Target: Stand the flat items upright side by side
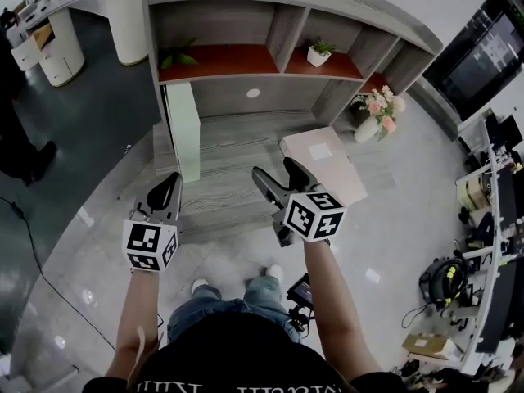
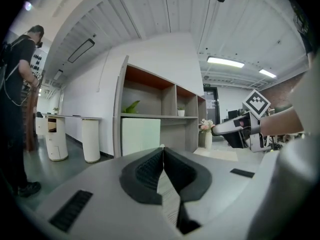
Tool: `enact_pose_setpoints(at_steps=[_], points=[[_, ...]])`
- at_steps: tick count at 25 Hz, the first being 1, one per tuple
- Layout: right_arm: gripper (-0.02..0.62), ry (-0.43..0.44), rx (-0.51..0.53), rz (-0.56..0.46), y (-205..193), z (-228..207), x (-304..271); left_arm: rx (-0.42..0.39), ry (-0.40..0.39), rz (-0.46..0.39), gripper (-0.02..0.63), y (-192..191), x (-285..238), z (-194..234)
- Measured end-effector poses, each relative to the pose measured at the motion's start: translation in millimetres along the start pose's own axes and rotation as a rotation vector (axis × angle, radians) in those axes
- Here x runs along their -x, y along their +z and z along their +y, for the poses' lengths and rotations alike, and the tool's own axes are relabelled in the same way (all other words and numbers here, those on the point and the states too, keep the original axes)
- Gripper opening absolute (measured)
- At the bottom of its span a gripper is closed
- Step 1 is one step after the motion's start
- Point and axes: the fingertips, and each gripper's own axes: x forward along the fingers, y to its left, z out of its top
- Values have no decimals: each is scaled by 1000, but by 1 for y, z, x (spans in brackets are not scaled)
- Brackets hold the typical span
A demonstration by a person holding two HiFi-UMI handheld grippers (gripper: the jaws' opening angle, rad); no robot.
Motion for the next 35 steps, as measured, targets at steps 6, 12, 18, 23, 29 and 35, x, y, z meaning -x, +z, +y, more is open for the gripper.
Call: enact_pose_setpoints(at_steps=[6, 12, 18, 23, 29, 35], points=[[393, -11, 4, -5, 11, -74, 40, 9, 38, -9, 14, 7, -32, -47], [393, 3, 17, 57, 5, -153, 66, 31, 80, 4, 14, 3, -71, -102], [393, 9, 19, 112, -1, -229, 86, 35, 122, 12, 14, 1, -106, -151], [393, -3, 11, 168, -13, -290, 94, 46, 140, 46, 14, -9, -136, -185], [393, -63, 18, 319, -50, -360, 94, 45, 166, 89, 14, -21, -152, -211], [393, -86, -85, 424, -82, -408, 83, 55, 194, 133, 14, -35, -153, -221]])
